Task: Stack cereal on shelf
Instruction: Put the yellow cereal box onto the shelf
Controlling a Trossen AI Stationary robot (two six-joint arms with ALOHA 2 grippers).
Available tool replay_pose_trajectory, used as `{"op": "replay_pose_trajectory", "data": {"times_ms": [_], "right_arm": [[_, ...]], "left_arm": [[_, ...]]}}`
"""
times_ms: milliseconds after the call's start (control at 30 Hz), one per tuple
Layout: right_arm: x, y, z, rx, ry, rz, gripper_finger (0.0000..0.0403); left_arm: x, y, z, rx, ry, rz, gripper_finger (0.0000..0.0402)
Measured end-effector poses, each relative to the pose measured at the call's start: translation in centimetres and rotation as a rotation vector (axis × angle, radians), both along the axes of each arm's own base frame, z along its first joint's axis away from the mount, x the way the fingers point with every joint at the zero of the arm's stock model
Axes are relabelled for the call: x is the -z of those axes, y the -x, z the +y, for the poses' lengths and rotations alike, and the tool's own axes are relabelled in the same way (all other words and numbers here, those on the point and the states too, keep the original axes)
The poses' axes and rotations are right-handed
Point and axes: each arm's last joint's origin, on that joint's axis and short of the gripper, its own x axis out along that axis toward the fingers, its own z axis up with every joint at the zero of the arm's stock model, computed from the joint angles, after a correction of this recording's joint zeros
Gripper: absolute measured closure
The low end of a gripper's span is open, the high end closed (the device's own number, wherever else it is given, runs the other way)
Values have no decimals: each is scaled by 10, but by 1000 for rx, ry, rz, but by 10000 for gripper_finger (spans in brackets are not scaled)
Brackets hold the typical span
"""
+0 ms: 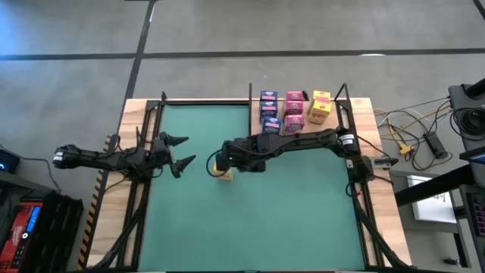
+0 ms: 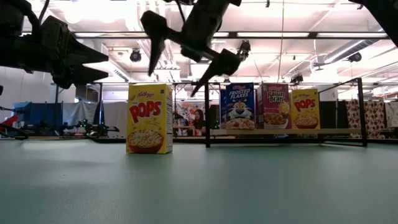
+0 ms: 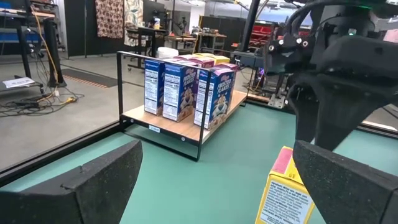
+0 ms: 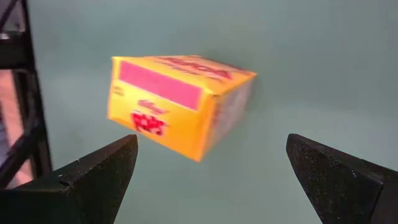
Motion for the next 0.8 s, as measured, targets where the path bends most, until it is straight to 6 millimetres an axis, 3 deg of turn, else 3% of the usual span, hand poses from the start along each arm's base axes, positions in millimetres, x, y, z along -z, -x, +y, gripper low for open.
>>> {"op": "replay_pose_trajectory", "data": {"times_ms": [367, 800], "right_arm": [[-8, -12, 2, -111, 50, -148, 3], [17, -25, 4, -159, 80, -136, 3]], "left_arm": [[0, 0, 0, 0, 0, 0, 3], [0, 0, 0, 0, 0, 2, 3]]}}
